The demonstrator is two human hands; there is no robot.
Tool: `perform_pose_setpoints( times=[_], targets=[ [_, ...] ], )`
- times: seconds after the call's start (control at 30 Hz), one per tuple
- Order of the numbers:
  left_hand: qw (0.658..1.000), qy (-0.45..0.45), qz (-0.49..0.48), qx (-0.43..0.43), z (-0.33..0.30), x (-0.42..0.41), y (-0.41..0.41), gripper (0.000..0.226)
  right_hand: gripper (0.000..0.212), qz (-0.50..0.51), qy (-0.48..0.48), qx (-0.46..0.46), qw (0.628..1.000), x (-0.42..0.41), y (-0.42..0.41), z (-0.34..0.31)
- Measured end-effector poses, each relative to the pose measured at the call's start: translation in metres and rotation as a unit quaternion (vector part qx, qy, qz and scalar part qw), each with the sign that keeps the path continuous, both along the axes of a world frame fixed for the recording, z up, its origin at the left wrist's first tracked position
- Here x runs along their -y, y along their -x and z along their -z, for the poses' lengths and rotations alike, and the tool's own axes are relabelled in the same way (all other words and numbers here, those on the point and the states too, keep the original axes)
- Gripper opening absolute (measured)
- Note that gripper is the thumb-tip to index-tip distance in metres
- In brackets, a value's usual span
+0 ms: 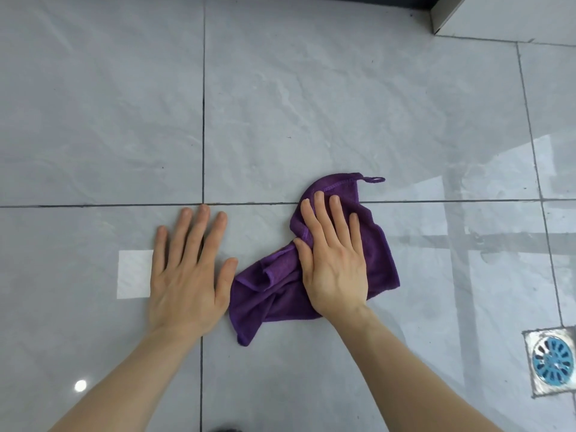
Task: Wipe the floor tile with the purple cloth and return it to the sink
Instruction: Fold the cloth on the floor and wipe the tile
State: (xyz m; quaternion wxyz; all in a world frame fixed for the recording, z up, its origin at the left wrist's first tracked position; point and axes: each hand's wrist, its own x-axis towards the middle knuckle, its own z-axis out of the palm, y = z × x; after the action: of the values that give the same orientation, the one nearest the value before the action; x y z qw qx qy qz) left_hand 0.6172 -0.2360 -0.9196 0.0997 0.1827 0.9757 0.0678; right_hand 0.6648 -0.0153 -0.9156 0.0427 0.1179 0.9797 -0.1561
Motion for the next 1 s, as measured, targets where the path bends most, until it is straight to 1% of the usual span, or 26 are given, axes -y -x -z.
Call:
perform_pose_setpoints(
  times=[0.07, 0.17, 0.23, 0.33, 0.37, 0.4, 0.43, 0.5, 0.53, 0.6, 0.67, 0.73, 0.87, 1.0],
  targets=[
    [1.000, -0.001, -0.001, -0.002, -0.001, 0.000, 0.000, 0.067, 0.051, 0.013, 0.030, -0.024, 0.999, 0.000, 0.002, 0.000],
    [1.000, -0.010, -0.003, -0.001, -0.001, 0.000, 0.000, 0.066, 0.039, 0.069, 0.130, -0.075, 0.986, 0.003, 0.001, -0.005],
    [1.000, -0.014, -0.003, 0.000, 0.000, 0.001, 0.001, 0.065, 0.030, 0.140, 0.204, -0.088, 0.965, 0.009, -0.001, -0.019],
    [1.000, -0.020, -0.002, -0.002, 0.000, 0.001, 0.000, 0.063, 0.020, 0.230, 0.315, -0.115, 0.914, 0.023, -0.007, -0.049],
    [1.000, -0.022, -0.003, -0.003, 0.000, 0.001, -0.001, 0.062, 0.020, 0.237, 0.341, -0.125, 0.901, 0.031, -0.012, -0.058],
    [1.000, -0.025, -0.005, -0.004, 0.000, 0.002, -0.002, 0.062, 0.023, 0.231, 0.355, -0.130, 0.897, 0.038, -0.018, -0.066],
    [1.000, -0.030, -0.006, -0.006, 0.000, 0.002, -0.002, 0.061, 0.028, 0.214, 0.358, -0.130, 0.900, 0.045, -0.026, -0.070],
    [0.999, -0.040, -0.007, -0.008, 0.001, 0.002, -0.002, 0.060, 0.044, 0.145, 0.340, -0.116, 0.922, 0.057, -0.041, -0.071],
    [0.999, -0.042, -0.007, -0.009, 0.001, 0.002, -0.002, 0.059, 0.050, 0.090, 0.318, -0.108, 0.937, 0.060, -0.048, -0.068],
    [0.999, -0.041, -0.008, -0.011, 0.002, 0.002, -0.001, 0.059, 0.058, -0.020, 0.250, -0.093, 0.964, 0.058, -0.054, -0.056],
    [0.999, -0.044, -0.009, -0.011, 0.003, 0.002, -0.001, 0.058, 0.062, -0.089, 0.171, -0.069, 0.979, 0.053, -0.051, -0.045],
    [0.999, -0.046, -0.009, -0.010, 0.002, 0.002, -0.001, 0.058, 0.064, -0.136, 0.109, -0.041, 0.984, 0.049, -0.042, -0.033],
    [0.999, -0.040, -0.010, -0.003, 0.003, 0.002, 0.000, 0.060, 0.070, -0.218, 0.026, -0.012, 0.975, 0.043, -0.024, -0.010],
    [0.999, -0.035, -0.007, -0.001, 0.004, 0.003, 0.001, 0.061, 0.074, -0.212, 0.013, -0.032, 0.977, 0.043, -0.002, 0.000]
  ],
)
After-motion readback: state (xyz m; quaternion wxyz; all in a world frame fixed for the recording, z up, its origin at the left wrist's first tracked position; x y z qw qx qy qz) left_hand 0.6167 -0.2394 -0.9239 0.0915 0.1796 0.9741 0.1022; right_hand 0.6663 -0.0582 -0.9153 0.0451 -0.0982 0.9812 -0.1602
